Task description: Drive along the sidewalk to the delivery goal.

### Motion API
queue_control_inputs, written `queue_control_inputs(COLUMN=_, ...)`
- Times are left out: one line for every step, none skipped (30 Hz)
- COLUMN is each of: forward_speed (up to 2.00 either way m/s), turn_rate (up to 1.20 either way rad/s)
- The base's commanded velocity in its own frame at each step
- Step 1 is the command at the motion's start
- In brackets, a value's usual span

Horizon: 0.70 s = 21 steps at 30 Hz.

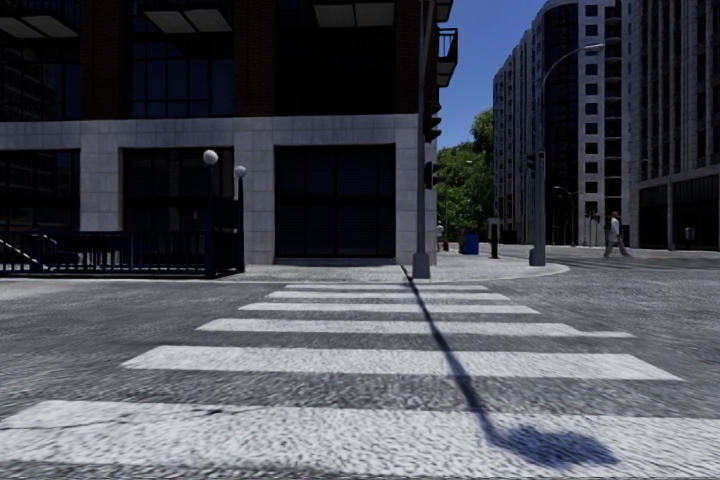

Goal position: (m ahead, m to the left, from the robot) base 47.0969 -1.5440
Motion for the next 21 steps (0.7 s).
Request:
queue_control_inputs(forward_speed=2.00, turn_rate=0.00)
queue_control_inputs(forward_speed=2.00, turn_rate=0.00)
queue_control_inputs(forward_speed=2.00, turn_rate=0.00)
queue_control_inputs(forward_speed=2.00, turn_rate=0.00)
queue_control_inputs(forward_speed=2.00, turn_rate=0.00)
queue_control_inputs(forward_speed=2.00, turn_rate=0.00)
queue_control_inputs(forward_speed=2.00, turn_rate=0.00)
queue_control_inputs(forward_speed=2.00, turn_rate=0.00)
queue_control_inputs(forward_speed=2.00, turn_rate=0.00)
queue_control_inputs(forward_speed=2.00, turn_rate=0.00)
queue_control_inputs(forward_speed=2.00, turn_rate=0.00)
queue_control_inputs(forward_speed=2.00, turn_rate=0.00)
queue_control_inputs(forward_speed=2.00, turn_rate=0.00)
queue_control_inputs(forward_speed=2.00, turn_rate=0.00)
queue_control_inputs(forward_speed=2.00, turn_rate=0.00)
queue_control_inputs(forward_speed=2.00, turn_rate=0.00)
queue_control_inputs(forward_speed=2.00, turn_rate=0.00)
queue_control_inputs(forward_speed=2.00, turn_rate=0.00)
queue_control_inputs(forward_speed=2.00, turn_rate=0.00)
queue_control_inputs(forward_speed=2.00, turn_rate=0.00)
queue_control_inputs(forward_speed=2.00, turn_rate=0.00)
